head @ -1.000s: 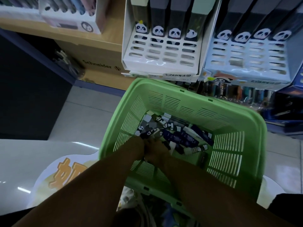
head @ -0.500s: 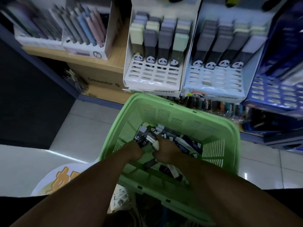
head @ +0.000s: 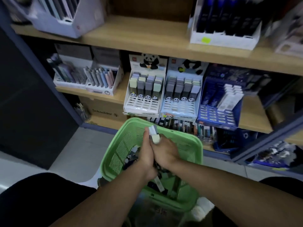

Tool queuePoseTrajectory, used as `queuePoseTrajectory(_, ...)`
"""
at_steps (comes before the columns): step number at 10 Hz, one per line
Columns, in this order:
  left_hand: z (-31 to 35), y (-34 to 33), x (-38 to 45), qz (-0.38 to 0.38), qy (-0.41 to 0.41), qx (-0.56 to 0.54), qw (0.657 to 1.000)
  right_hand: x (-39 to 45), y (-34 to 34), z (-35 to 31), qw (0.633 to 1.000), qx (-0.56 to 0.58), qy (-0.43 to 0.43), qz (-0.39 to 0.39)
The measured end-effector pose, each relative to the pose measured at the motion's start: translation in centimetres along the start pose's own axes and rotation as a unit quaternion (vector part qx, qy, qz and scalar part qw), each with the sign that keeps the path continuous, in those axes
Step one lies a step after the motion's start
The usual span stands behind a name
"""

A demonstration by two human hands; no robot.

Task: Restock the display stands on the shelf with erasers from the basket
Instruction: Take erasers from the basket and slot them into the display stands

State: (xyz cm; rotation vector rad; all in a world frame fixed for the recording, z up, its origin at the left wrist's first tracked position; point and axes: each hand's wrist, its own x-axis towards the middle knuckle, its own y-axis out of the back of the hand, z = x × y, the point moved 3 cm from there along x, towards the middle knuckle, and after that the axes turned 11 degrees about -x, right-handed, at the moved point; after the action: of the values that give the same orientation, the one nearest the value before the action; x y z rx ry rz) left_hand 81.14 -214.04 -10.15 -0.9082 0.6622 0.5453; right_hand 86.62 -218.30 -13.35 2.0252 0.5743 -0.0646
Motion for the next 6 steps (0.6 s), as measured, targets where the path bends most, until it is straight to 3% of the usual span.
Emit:
queuePoseTrajectory(1, 1.2, -2.6, -3.3, -0.01, -0.033, 0.028, 0.999, -1.9, 4.5, -0.9, 0.984, -0.153, 0.05, 0.082)
queuePoseTrajectory(2, 1.1, -3.5, -4.4, -0.078, -0.056, 0.05, 0.994, -2.7, 7.1, -1.3, 0.961, -0.245, 0.089, 0.093)
queuePoseTrajectory(3, 2.2, -4.6, -4.5, -0.062, -0.072, 0.005, 0.995, -2.6, 8.2, -2.5, 0.975, -0.204, 0.075, 0.047)
queuePoseTrajectory(4, 3.9, -6.0, -4.5, -0.039, -0.093, -0.019, 0.995, -2.0, 9.1, -3.8, 0.994, -0.044, 0.098, -0.011)
queuePoseTrajectory(5, 5.8, -6.9, -3.9, -0.002, -0.066, 0.0, 0.998, -1.4, 11.3, -5.5, 0.991, 0.03, 0.12, -0.049)
queuePoseTrajectory(6, 7.7, -7.4, -3.1, 0.007, -0.041, 0.034, 0.999, -0.7, 12.8, -6.3, 0.989, 0.001, 0.139, -0.05)
